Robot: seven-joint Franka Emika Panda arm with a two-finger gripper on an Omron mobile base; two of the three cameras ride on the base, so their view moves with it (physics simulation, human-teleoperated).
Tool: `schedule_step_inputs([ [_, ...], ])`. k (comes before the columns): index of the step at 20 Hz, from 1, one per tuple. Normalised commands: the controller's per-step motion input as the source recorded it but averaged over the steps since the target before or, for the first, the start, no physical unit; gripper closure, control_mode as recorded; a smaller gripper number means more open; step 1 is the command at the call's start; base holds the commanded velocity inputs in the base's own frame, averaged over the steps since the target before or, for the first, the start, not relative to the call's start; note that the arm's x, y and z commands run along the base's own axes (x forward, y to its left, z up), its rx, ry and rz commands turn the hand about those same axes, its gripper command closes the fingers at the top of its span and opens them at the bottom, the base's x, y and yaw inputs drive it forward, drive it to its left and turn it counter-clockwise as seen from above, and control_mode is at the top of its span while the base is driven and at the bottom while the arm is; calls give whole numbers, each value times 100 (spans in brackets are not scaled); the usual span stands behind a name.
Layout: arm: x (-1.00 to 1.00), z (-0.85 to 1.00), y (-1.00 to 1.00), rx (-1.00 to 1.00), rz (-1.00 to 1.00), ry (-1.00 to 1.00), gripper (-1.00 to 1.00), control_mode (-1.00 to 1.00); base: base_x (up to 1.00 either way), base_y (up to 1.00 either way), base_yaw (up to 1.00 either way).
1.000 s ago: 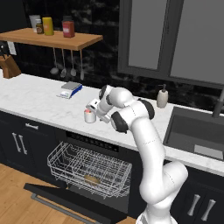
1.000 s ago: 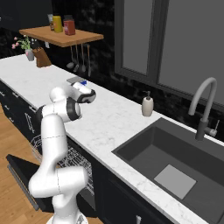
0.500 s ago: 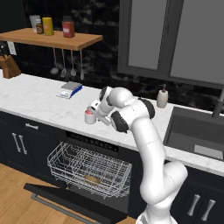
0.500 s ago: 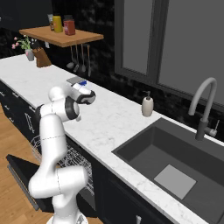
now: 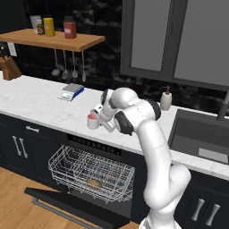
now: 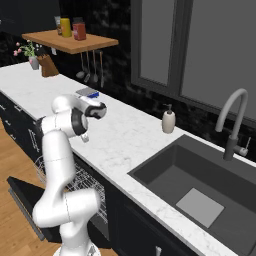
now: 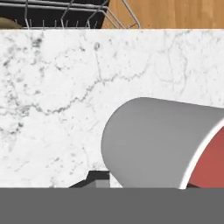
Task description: Pick up the cup and bowl from the counter, place them in the dishwasher, and close the dishwasher door.
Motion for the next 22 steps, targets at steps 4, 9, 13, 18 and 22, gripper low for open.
schedule_step_inputs([
  [4, -3, 71, 31, 0, -14, 46, 100, -100, 0, 0, 0],
  [9, -29, 98, 43, 0, -22, 30, 100, -100, 0, 0, 0],
  [13, -42, 98, 45, 1, -20, 28, 100, -100, 0, 0, 0],
  [18, -37, 83, 54, 3, -21, 33, 100, -100, 0, 0, 0],
  [22, -45, 66, 65, 1, -24, 33, 100, -100, 0, 0, 0],
])
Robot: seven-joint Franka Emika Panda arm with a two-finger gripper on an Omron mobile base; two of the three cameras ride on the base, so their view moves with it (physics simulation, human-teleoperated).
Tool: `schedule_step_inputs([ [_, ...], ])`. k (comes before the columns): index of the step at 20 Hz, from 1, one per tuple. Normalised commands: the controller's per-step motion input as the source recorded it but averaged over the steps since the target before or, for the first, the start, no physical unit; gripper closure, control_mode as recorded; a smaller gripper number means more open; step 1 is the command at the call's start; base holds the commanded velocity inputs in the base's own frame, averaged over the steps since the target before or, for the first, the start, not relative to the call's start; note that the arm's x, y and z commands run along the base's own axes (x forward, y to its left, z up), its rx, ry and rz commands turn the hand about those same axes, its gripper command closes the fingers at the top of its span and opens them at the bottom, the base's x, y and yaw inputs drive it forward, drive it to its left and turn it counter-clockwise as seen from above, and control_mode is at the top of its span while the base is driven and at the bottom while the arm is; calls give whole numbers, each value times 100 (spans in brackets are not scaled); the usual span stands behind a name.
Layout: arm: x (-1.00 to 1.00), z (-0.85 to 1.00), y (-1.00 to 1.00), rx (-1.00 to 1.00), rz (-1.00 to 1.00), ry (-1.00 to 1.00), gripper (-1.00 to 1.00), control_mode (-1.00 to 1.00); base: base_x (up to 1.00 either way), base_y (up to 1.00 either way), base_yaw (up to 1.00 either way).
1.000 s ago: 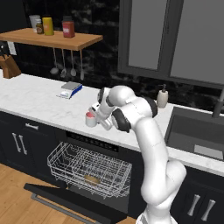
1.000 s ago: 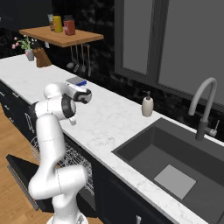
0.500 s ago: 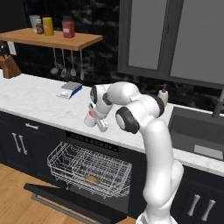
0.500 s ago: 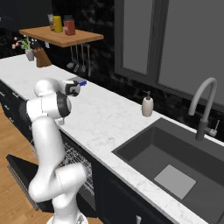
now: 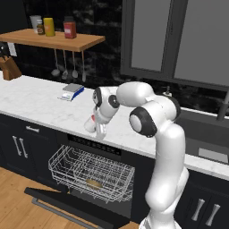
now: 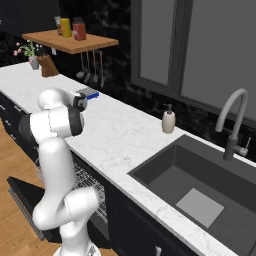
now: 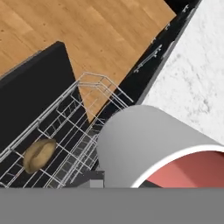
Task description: Pick up the cup and bowl from the counter, place them in the dishwasher, and close the dishwasher door.
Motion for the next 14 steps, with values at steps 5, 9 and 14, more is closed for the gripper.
schedule_step_inputs([
  [5, -51, 33, 87, 0, -28, 33, 100, -100, 0, 0, 0],
  [9, -58, 23, 89, 0, -42, 32, 100, -100, 0, 0, 0],
  [14, -45, 14, 75, 0, -50, 35, 100, -100, 0, 0, 0],
])
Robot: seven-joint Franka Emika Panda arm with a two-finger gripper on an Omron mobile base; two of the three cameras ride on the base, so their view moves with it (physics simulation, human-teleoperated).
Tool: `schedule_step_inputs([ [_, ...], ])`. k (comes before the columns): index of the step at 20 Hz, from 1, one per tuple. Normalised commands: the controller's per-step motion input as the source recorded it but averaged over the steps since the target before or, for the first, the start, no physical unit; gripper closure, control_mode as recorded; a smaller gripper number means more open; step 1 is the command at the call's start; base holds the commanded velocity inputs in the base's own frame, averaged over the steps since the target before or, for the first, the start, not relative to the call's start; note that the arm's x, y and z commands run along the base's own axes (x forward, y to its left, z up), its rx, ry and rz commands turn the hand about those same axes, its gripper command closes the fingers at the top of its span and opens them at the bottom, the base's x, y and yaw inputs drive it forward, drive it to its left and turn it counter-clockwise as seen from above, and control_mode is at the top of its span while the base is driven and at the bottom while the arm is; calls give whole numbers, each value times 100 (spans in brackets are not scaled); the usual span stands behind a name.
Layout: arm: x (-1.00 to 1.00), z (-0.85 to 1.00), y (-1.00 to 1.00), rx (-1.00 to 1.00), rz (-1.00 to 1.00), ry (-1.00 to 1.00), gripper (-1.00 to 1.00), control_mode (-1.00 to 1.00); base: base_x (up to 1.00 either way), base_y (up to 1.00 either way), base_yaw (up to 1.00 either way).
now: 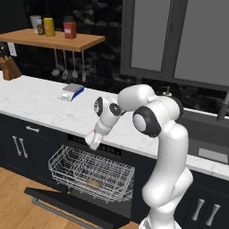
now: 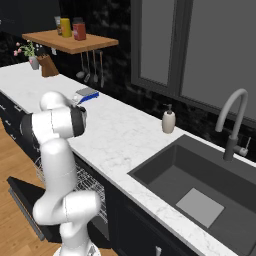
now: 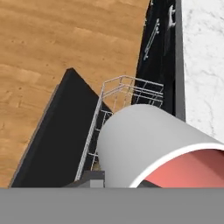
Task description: Pick up the cup and bowl from the counter, place them in the dishwasher, and close the dishwasher door.
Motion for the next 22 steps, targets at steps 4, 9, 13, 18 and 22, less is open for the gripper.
schedule_step_inputs([
  [4, -45, 1, 60, 0, -55, 36, 100, -100, 0, 0, 0],
  [9, -59, 0, 61, -3, -53, 31, 100, -100, 0, 0, 0],
  [13, -56, 0, 84, -13, -41, 22, 100, -100, 0, 0, 0],
  [18, -44, 1, 100, -26, -22, 5, 100, -100, 0, 0, 0],
  [22, -11, 19, 100, -34, -10, 0, 100, -100, 0, 0, 0],
])
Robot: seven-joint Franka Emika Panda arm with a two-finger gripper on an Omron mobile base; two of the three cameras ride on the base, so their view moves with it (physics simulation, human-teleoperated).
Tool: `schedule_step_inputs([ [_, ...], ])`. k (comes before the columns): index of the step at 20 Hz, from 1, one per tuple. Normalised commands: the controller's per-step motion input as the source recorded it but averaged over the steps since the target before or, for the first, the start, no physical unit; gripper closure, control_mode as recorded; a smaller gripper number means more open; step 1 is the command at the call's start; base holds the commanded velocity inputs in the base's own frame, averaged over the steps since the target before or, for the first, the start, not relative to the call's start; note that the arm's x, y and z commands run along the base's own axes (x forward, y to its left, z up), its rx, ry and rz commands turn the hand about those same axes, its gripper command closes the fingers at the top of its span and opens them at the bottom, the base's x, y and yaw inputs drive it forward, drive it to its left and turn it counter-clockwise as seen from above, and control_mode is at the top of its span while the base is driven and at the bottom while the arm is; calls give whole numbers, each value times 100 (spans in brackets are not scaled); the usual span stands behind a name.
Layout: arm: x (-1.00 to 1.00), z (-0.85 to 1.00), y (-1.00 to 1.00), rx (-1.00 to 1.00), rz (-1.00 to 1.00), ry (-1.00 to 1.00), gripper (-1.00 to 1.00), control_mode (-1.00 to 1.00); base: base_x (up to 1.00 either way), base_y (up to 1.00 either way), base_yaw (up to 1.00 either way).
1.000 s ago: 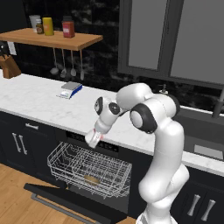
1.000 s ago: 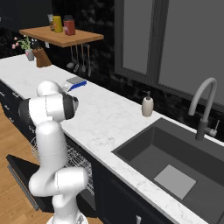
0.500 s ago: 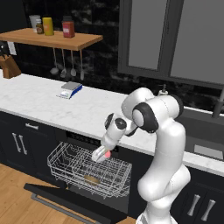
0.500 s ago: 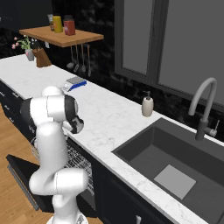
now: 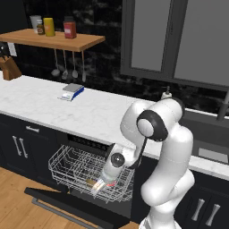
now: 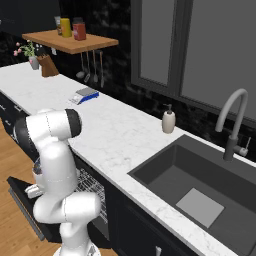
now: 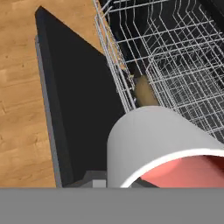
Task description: Pick up the cup and bowl from the counter, place them in the dishwasher, and close the dishwasher door.
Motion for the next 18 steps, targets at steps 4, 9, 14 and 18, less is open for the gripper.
schedule_step_inputs([
  [4, 3, 40, 100, -38, -3, 0, 100, -100, 0, 0, 0],
  [9, 40, 85, 89, -38, 0, -5, 100, -100, 0, 0, 0],
  [14, 65, 100, 72, -34, 0, -4, 100, -100, 0, 0, 0],
  [18, 66, 78, 66, -34, 5, 0, 100, -100, 0, 0, 0],
])
